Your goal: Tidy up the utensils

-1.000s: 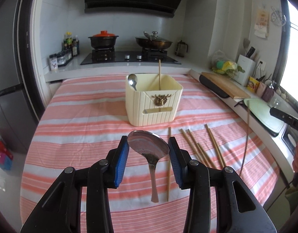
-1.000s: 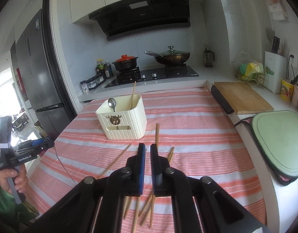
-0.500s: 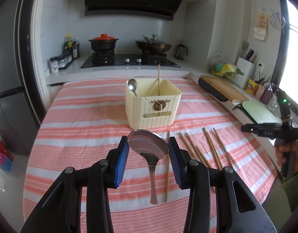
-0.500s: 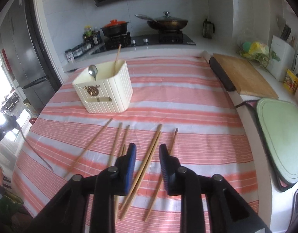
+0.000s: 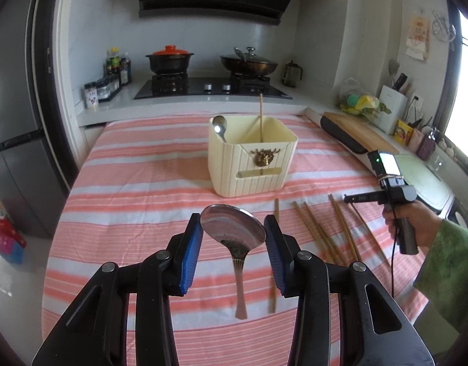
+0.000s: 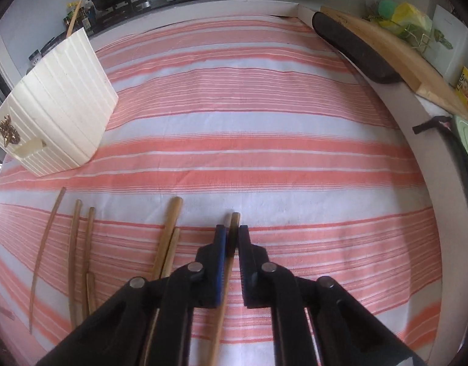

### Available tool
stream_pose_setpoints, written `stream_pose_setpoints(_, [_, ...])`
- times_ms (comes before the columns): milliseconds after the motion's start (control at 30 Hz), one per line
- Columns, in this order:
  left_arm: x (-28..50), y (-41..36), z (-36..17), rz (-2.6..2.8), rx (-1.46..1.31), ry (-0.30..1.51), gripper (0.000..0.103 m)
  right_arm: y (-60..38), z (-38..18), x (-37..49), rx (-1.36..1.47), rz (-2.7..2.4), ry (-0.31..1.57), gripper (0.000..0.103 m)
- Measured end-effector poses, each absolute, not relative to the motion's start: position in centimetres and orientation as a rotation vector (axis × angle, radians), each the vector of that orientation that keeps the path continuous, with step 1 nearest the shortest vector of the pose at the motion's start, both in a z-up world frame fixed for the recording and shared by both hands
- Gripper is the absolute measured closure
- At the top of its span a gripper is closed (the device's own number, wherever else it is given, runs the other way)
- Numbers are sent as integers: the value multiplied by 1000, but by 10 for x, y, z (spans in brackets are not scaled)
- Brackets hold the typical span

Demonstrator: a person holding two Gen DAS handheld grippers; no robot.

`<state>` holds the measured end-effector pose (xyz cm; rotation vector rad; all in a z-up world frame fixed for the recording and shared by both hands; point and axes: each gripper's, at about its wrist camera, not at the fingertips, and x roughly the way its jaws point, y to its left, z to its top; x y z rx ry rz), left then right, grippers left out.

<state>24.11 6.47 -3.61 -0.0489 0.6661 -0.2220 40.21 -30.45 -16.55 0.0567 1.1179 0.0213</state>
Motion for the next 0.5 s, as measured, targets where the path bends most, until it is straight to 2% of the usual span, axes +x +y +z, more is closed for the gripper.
stream_pose_setpoints(200, [237,74,-29,-222,-74,647,62,-308,-98,352,147,109,941,97])
stream_pose_setpoints(367, [232,77,-19,-233,-92,629,62,-296,-26,285,95,180,731,97])
stream_pose_setpoints(500, [231,80,-11,-238,-108,616,62,-284,7,247,50,207,615,97])
